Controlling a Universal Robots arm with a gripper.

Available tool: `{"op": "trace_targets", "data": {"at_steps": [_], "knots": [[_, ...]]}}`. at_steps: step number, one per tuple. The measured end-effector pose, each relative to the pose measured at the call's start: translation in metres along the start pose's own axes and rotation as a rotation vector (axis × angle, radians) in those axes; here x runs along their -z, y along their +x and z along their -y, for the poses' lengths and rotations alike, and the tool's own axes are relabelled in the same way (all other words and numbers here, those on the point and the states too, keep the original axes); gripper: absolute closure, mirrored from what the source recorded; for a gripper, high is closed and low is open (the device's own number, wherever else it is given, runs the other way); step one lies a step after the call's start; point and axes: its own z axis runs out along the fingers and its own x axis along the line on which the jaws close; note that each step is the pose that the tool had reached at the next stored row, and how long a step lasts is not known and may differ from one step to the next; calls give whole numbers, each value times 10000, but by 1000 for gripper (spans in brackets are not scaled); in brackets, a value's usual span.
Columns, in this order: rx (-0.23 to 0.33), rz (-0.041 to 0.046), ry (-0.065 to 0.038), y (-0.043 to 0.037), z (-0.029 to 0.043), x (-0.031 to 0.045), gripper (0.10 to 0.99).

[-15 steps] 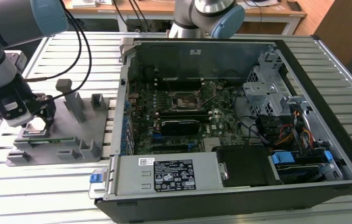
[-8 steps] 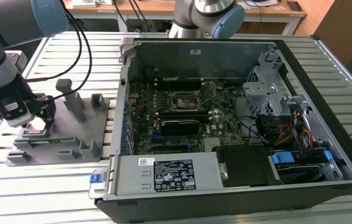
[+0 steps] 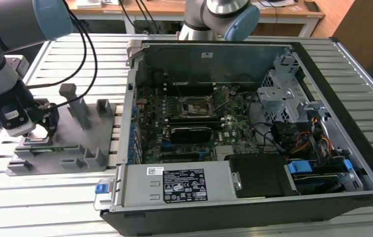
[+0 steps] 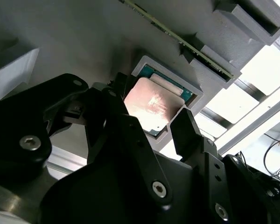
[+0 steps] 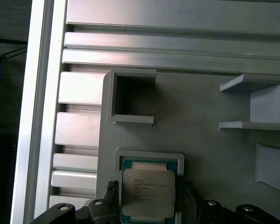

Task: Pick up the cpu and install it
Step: 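Pick up the cpu and move it towards the insertion slot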

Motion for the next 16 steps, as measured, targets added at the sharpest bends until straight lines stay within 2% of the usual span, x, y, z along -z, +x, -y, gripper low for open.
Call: {"op": "trace_targets", "data": {"at_steps": [6,7,9,16], "knots": [[-62,3,-1,0,1,0,443],[-67,5,-1,0,1,0,518],[-80,4,-1,-1,1,3,533],[-97,5,-2,-2,0,4,545]]}}
